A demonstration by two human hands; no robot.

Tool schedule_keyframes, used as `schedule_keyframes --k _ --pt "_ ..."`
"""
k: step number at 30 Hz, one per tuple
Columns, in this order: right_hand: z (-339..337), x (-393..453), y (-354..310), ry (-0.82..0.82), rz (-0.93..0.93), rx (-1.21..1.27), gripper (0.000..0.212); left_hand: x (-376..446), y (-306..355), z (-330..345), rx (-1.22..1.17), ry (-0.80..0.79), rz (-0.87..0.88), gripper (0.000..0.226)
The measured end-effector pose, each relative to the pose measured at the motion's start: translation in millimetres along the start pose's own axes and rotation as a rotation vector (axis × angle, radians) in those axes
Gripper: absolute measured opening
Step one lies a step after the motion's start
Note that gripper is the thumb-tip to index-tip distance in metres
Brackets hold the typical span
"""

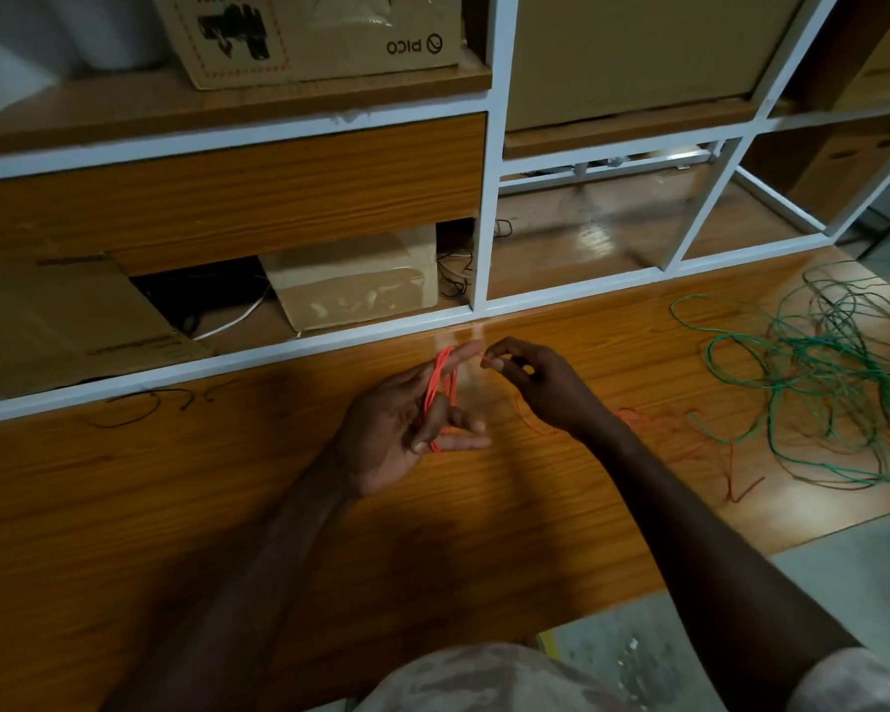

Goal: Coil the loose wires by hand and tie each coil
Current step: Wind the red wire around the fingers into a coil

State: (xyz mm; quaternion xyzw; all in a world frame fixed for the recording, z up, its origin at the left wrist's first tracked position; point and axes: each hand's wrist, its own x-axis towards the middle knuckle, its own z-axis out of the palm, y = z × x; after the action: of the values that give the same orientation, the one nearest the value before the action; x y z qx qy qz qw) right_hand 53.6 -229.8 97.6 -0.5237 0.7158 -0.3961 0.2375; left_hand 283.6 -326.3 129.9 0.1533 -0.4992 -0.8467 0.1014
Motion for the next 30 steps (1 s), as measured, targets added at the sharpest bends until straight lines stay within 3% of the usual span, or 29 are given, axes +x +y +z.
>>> schedule_keyframes --k 8,15,18,24,30 --pt "26 -26 18 -0.084 0.014 0.038 0.037 5 21 9 -0.057 0.132 0.266 0.051" --pt "44 -53 -4 -0.331 0.009 0.028 0.045 33 30 -5 -0.181 0.229 0.295 0.051" --pt "44 -60 -20 -0.494 -0.032 -0.042 0.037 45 31 -19 -0.162 0.299 0.34 0.051" --pt "4 -60 -65 -0.471 -0.101 0.022 0.024 54 6 -48 0.177 0.479 0.222 0.046" --pt "-33 -37 -74 -0.305 -0.056 -0.108 0.017 45 -23 -34 0.636 0.404 0.059 0.041"
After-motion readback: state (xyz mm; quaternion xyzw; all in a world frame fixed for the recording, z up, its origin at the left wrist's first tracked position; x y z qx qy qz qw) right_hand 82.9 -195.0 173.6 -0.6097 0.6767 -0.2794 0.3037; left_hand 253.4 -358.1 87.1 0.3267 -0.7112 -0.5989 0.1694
